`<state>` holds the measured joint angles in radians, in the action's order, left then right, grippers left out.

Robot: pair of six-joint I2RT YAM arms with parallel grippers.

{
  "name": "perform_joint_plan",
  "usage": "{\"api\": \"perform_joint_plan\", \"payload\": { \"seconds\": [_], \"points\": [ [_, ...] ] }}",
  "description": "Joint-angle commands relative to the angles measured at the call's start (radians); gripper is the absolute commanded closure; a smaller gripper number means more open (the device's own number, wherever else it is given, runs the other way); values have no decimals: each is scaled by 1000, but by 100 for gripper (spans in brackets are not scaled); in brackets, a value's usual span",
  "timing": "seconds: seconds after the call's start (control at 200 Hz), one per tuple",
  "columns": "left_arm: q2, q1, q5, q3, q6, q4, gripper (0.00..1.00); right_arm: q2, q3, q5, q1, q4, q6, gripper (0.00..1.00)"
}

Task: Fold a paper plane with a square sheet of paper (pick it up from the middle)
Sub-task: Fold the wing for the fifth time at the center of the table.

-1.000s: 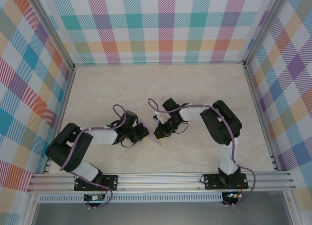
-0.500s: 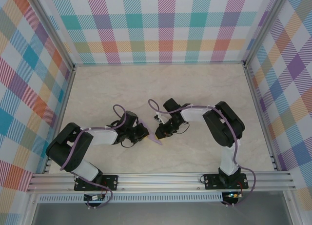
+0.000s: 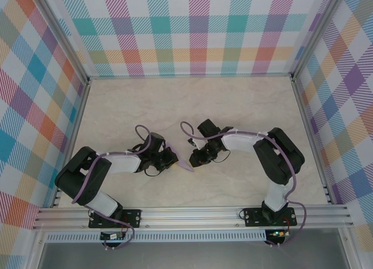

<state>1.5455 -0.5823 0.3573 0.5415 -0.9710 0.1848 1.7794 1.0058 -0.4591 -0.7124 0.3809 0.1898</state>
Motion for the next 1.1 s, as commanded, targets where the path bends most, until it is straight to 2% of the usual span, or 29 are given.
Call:
{"api": "perform_joint_plan", "payload": {
  "seconds": [0.0, 0.24, 0.475, 1.095],
  "points": [
    [25, -8, -31, 17, 24, -60, 92, -71, -1, 57, -37, -74, 56, 82],
    [27, -8, -33, 18, 23, -67, 93, 41, 67, -7, -84, -85, 77, 100],
    [15, -8, -41, 20, 26, -88, 93, 92, 83, -15, -88, -86, 73, 100],
    [29, -8, -90, 38, 32, -177, 95, 126, 82, 91, -87, 26, 2, 100]
  ]
}}
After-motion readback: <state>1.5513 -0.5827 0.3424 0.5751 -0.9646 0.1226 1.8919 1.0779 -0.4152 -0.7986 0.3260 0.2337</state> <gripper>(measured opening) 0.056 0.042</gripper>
